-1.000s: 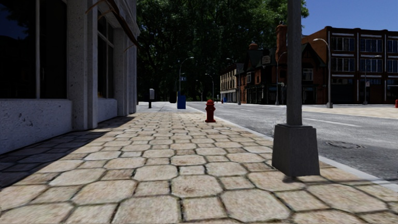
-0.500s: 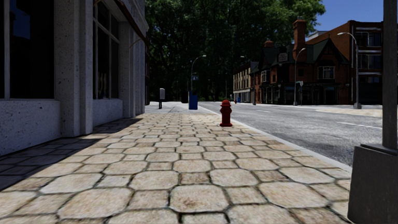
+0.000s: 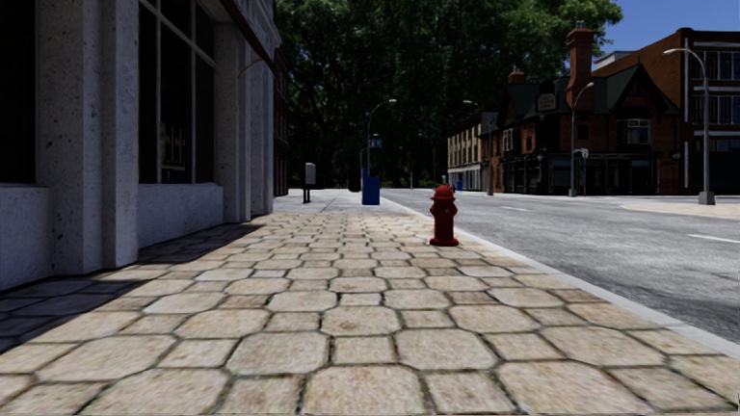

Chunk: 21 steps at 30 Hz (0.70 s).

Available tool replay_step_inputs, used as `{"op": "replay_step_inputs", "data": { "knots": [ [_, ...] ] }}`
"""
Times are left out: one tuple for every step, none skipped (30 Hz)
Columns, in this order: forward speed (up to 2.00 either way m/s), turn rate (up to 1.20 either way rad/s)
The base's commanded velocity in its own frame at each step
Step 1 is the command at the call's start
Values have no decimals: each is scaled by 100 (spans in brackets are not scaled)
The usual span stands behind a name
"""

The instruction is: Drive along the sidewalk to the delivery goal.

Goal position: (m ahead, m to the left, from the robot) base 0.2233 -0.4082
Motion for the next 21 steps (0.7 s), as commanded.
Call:
{"op": "replay_step_inputs", "data": {
  "knots": [
    [200, 0],
    [200, 0],
    [200, 0],
    [200, 0],
    [200, 0],
    [200, 0],
    [200, 0],
    [200, 0],
    [200, 0],
    [200, 0],
    [200, 0],
    [200, 0],
    [200, 0],
    [200, 0],
    [200, 0],
    [200, 0],
    [189, 0],
    [111, 0],
    [0, 0],
    [0, 0],
    [0, 0]
  ]
}}
